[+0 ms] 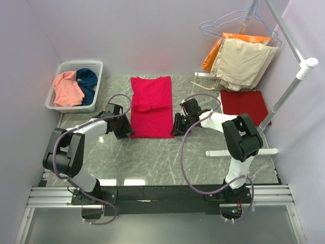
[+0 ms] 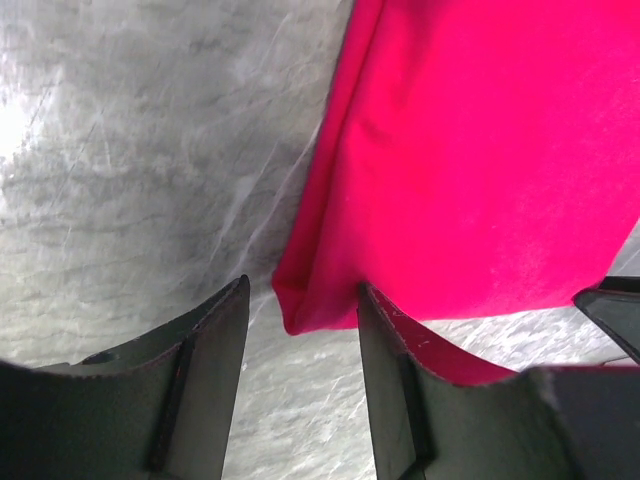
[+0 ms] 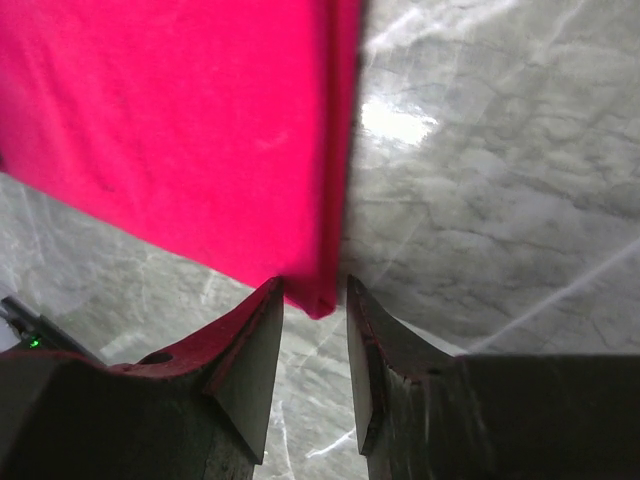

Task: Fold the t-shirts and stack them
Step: Fold the tshirt

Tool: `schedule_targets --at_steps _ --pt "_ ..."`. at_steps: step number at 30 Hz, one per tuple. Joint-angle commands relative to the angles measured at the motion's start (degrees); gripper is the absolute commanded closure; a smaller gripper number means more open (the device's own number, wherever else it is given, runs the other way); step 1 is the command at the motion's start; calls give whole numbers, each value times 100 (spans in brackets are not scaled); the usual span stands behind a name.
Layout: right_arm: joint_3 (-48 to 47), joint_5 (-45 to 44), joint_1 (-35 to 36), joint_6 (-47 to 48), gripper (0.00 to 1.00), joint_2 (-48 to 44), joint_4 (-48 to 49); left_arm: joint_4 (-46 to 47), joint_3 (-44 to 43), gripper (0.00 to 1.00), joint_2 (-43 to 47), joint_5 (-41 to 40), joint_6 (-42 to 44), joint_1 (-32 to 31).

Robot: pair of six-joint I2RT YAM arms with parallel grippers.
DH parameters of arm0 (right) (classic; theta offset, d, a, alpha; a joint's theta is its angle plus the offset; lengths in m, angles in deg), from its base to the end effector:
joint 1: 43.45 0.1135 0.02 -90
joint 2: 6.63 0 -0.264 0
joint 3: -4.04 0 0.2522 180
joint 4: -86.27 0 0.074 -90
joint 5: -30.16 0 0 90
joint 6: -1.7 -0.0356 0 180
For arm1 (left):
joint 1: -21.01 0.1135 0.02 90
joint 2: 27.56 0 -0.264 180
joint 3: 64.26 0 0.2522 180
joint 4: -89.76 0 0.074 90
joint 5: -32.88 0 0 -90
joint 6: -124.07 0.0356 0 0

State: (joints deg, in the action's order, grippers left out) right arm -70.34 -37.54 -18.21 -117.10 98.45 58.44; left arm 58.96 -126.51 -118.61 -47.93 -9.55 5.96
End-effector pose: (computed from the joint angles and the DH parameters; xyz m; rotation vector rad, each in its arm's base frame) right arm 0.3211 0.1663 0.1484 -0.0662 2.7127 0.8225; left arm 0.2893 -0.0837 0.1618 -0.6099 2.6345 -0.5493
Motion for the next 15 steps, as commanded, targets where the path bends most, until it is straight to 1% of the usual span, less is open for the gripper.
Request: schedule_targets --at_steps 1,9,11,12,13,14,15 --pt "68 107 17 23 60 92 176 385 -108 47 -19 12 90 28" --pt "42 274 25 -29 61 215 176 377 -99 51 -98 293 46 28" --pt "59 336 43 -38 62 224 194 403 -56 57 -98 408 20 28" --pt "68 371 43 -47 65 232 202 412 -47 60 -98 408 11 28" --pt "77 406 60 -38 68 250 194 455 -38 70 -124 452 2 28" --pt "77 450 61 -21 71 311 202 482 -3 77 -159 487 11 20" --pt "94 520 61 -12 78 346 185 508 -3 83 -194 487 11 19"
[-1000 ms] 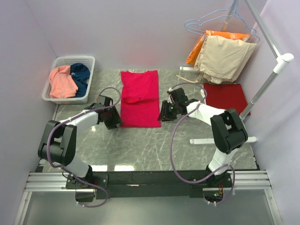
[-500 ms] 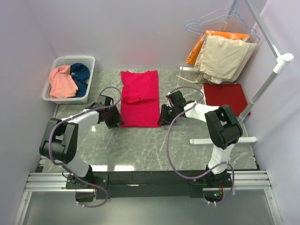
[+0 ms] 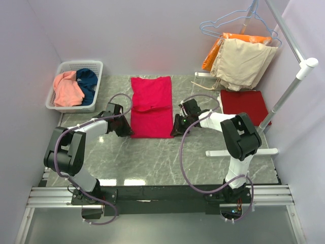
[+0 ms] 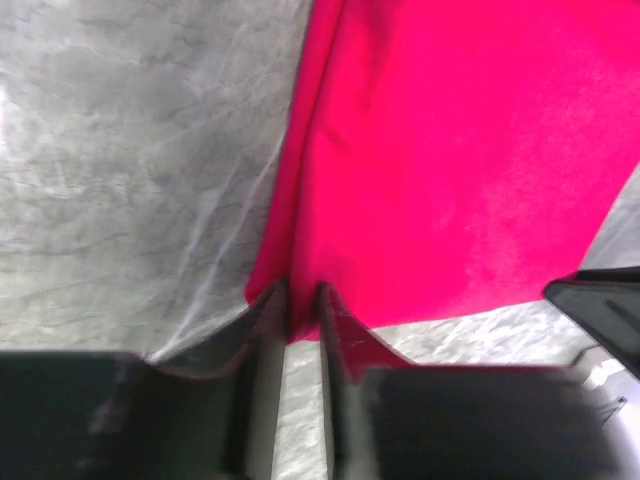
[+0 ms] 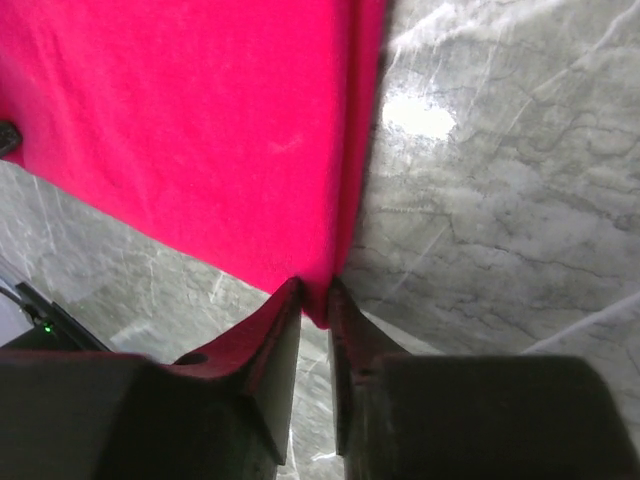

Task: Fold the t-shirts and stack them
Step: Fold the tshirt

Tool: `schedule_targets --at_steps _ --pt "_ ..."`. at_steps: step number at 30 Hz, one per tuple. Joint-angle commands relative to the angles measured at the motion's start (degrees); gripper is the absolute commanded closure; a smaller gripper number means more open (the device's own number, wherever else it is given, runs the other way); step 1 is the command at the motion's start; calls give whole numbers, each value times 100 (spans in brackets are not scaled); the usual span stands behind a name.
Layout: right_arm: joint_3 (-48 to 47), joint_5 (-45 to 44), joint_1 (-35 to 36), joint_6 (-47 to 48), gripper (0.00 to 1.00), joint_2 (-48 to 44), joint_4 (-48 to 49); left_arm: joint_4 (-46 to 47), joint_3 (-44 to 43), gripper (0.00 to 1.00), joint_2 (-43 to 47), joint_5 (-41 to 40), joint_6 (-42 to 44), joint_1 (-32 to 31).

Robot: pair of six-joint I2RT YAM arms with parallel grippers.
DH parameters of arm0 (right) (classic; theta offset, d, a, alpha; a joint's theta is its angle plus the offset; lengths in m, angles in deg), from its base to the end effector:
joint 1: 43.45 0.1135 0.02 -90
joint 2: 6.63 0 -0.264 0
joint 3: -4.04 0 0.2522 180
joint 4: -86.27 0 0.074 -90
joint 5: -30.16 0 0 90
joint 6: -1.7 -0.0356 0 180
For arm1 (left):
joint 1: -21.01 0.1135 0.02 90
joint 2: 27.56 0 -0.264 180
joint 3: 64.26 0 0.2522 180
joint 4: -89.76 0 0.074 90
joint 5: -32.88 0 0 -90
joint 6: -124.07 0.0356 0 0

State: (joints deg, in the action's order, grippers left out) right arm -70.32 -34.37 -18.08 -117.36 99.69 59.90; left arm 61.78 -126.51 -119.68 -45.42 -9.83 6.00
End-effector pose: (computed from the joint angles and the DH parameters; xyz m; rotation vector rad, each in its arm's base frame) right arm 0.3222 0.1697 0.1430 -0.0864 2.7158 0.8967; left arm 0.2941 -0.0863 0.1595 -0.5928 2.6190 -0.6198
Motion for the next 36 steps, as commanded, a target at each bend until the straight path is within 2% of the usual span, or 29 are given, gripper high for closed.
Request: schedule_targets --at_steps 1,2,3,4,12,25,36 --pt "92 247 56 14 81 257 38 226 -3 93 -113 227 65 15" --pt "83 291 56 23 86 292 30 183 -20 98 -174 210 101 15" --pt "92 309 74 40 98 284 12 165 -29 99 -184 183 118 15" --pt "118 326 74 32 100 258 12 156 -29 99 -184 174 127 15" --pt "285 230 118 111 100 -612 -295 -212 68 99 474 166 101 -2" --pt "575 186 171 50 100 -2887 -1069 -1662 59 99 2802 -300 -92 -275" --pt "971 116 320 -223 100 -4172 -1473 -2542 -231 99 3753 -739 -373 -565"
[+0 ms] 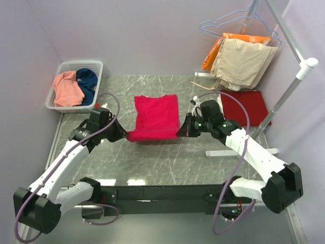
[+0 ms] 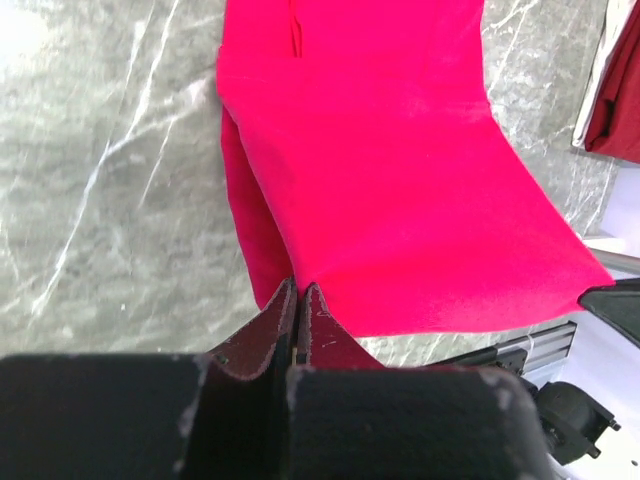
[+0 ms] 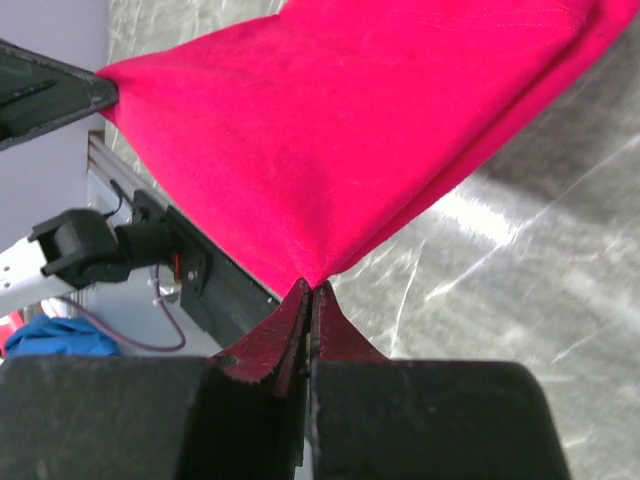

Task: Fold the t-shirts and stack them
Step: Fold the tshirt

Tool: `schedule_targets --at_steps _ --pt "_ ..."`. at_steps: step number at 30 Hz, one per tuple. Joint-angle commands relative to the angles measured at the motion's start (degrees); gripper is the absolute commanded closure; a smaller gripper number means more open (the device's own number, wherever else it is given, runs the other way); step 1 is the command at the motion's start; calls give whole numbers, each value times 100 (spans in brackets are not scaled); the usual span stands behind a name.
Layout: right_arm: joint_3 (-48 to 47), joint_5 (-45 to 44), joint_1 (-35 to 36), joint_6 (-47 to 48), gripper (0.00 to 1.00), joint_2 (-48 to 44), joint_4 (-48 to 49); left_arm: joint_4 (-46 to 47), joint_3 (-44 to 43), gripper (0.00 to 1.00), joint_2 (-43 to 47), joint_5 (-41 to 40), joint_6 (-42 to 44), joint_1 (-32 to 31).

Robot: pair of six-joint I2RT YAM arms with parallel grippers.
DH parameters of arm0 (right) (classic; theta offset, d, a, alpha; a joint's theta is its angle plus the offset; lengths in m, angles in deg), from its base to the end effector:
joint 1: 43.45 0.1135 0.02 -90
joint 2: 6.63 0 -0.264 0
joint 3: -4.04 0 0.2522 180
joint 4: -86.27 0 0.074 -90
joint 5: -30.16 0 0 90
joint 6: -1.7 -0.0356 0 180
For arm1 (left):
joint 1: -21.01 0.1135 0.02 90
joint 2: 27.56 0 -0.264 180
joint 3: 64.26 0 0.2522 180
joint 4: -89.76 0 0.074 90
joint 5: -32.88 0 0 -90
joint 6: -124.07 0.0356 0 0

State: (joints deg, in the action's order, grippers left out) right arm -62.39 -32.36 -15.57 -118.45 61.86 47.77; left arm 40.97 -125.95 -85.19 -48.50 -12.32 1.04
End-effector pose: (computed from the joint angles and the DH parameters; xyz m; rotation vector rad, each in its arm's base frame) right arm 0.2181 0.1340 0.2814 -0.2227 2.4066 1.0498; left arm 0.1935 -0.0760 0.2775 -0.4876 2.4162 -0.7176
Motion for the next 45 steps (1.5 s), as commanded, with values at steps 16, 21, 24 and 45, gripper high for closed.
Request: schedule_targets --at_steps 16,21,24,45 --pt "-568 -937 95 -193 100 155 -260 -198 -2141 99 -1513 -1073 235 -174" --pt "-1131 -1201 86 -79 100 813 -287 -66 -2686 99 -2313 -1082 315 -174" --pt "-1448 -1351 25 -26 100 1200 -287 22 -2976 99 -2726 -1231 402 -166" --pt "-4776 -1499 -678 36 100 4813 -304 -549 -7071 99 -6813 -1416 1088 150"
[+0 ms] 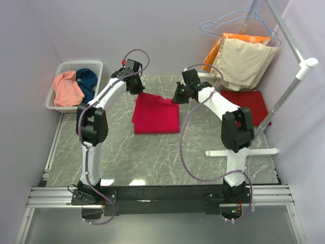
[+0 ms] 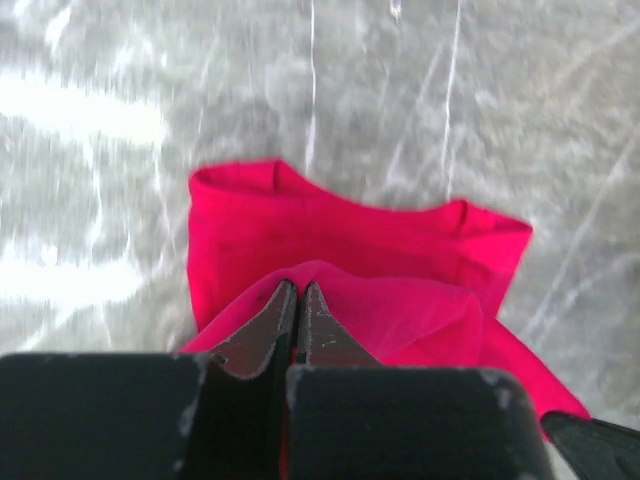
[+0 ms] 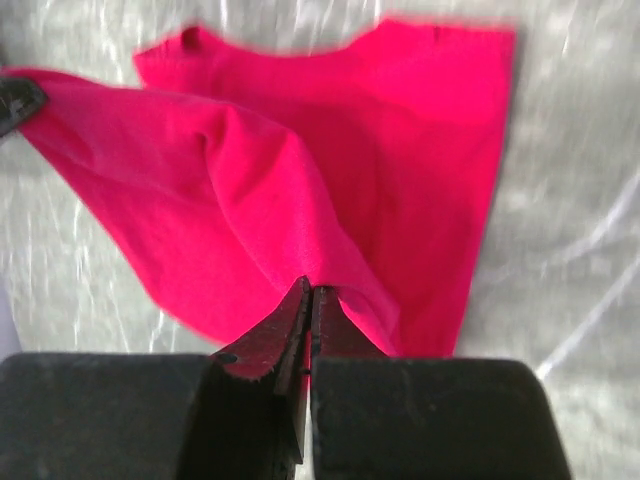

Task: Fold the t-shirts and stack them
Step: Fold the tshirt

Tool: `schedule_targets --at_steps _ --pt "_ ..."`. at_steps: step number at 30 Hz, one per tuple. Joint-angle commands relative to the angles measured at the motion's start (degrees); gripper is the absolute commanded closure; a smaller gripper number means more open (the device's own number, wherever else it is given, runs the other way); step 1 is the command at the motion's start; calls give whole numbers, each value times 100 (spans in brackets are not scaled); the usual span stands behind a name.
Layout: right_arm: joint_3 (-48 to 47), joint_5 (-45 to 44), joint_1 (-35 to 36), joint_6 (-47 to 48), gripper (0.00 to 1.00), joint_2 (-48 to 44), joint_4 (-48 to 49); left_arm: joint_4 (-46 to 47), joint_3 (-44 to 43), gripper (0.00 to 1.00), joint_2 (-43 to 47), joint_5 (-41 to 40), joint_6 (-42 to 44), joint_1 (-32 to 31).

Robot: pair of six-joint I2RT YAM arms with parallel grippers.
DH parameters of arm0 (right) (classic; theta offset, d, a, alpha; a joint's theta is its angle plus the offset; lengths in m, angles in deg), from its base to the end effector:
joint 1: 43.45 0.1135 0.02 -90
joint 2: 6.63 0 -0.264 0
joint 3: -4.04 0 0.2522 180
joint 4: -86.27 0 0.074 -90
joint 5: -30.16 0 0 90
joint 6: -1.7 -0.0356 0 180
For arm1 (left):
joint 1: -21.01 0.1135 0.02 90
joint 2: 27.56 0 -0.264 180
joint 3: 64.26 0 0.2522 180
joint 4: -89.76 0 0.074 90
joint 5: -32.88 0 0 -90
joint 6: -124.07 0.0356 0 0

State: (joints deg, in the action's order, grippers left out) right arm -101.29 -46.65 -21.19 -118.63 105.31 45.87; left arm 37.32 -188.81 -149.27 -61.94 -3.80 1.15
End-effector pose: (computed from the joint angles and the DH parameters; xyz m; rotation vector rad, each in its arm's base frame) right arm 0.4071 0.1754 0.2499 0.0619 2.4813 0.6896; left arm 0.4540 -0.1608 0.2672 -0.4232 2.4267 -0.3467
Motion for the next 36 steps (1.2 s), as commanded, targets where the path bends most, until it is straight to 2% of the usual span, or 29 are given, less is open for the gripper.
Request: schedule_targets --at_steps 1,2,3,4,5,7,8,10,13,16,20,25,31,36 --pt "-1011 -62 -152 44 100 573 -166 -254 -944 97 -545 -72 253 166" --pt "-1125 -27 -178 27 100 783 -184 -350 -1215 90 -790 -46 262 192" --pt "-1352 -27 -196 -34 98 872 -237 -403 -1348 79 -897 -54 297 254" --pt "-1450 -184 -213 -87 92 943 -324 -421 -1445 51 -985 -115 306 289" --pt "-1504 -229 -240 -105 79 1031 -290 -378 -1490 37 -1064 -185 324 324" --pt "-1531 -404 -266 -245 68 1040 -159 -255 -1473 16 -1065 -300 341 438" --pt "-1522 -457 -310 -280 61 1014 -80 -202 -1420 12 -1030 -370 341 474" --pt "-1426 -641 -354 -412 59 979 113 -26 -1341 7 -969 -432 341 597" --pt "-1241 -993 -415 -501 59 847 324 -34 -1297 5 -881 -292 359 720" --pt "-1302 -1195 -451 -413 59 864 20 -332 -1209 6 -793 -143 386 729" --pt "-1136 -1012 -451 -106 59 786 -333 -404 -236 9 -346 375 333 729" --pt "-336 -766 -433 193 58 391 -413 -158 1266 12 418 728 201 729" --pt "499 -319 -433 220 59 39 -133 0 2156 13 903 912 -10 729" --pt "1211 157 -442 159 59 -102 342 438 2719 13 1149 1404 -203 738"
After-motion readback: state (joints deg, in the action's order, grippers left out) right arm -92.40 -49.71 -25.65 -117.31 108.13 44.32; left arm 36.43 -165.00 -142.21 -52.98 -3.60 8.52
